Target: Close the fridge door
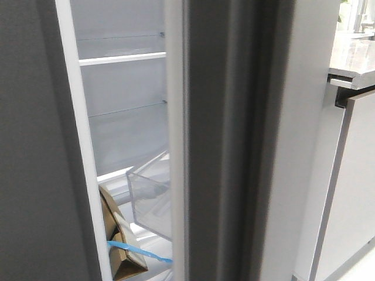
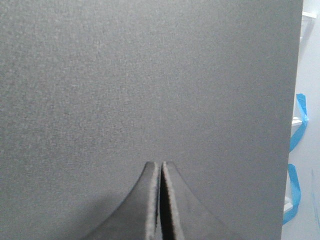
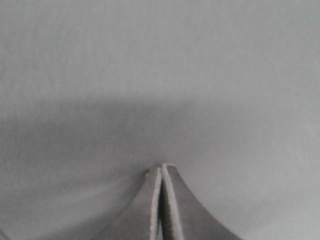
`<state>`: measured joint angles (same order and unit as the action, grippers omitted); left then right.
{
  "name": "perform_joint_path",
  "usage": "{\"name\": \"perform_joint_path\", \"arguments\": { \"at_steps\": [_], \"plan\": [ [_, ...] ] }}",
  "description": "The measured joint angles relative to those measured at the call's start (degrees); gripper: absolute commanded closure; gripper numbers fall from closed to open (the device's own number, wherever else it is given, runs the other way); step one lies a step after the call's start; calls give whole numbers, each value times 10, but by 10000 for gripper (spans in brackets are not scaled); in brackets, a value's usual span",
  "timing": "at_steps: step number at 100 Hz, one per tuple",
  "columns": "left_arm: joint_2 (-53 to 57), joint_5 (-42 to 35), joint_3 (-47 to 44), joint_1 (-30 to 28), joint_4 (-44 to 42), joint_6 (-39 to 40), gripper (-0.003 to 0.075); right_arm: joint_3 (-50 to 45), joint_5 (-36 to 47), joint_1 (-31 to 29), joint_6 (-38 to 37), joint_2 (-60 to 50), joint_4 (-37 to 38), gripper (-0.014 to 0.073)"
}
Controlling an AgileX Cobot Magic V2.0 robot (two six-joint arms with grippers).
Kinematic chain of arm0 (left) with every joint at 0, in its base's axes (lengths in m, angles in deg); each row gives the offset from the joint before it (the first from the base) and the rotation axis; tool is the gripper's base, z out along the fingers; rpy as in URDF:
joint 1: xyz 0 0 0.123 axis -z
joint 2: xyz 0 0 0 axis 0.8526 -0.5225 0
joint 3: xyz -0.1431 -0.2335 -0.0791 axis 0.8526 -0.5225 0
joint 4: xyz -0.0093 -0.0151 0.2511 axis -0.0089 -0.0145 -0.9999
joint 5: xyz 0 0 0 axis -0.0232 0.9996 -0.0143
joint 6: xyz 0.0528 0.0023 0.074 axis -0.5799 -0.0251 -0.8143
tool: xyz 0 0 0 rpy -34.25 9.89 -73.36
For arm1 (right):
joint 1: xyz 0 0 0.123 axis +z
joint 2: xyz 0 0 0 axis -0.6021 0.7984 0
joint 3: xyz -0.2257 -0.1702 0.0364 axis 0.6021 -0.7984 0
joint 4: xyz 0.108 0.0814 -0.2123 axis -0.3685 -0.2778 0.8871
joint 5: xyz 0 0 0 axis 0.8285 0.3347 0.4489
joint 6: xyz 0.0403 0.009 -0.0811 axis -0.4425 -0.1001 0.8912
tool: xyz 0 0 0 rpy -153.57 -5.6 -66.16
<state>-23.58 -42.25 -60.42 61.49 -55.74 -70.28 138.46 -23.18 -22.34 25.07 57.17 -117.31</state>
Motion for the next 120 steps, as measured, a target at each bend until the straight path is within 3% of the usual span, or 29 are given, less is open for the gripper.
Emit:
{"name": "perform_joint_path", "arguments": {
  "at_steps": [62, 120],
  "plan": [
    [0, 0, 0, 0, 0, 0, 740, 95, 65, 84, 18, 158, -1, 638],
    [0, 0, 0, 0, 0, 0, 740, 157, 111, 88, 28, 344, -3, 638]
  ]
}}
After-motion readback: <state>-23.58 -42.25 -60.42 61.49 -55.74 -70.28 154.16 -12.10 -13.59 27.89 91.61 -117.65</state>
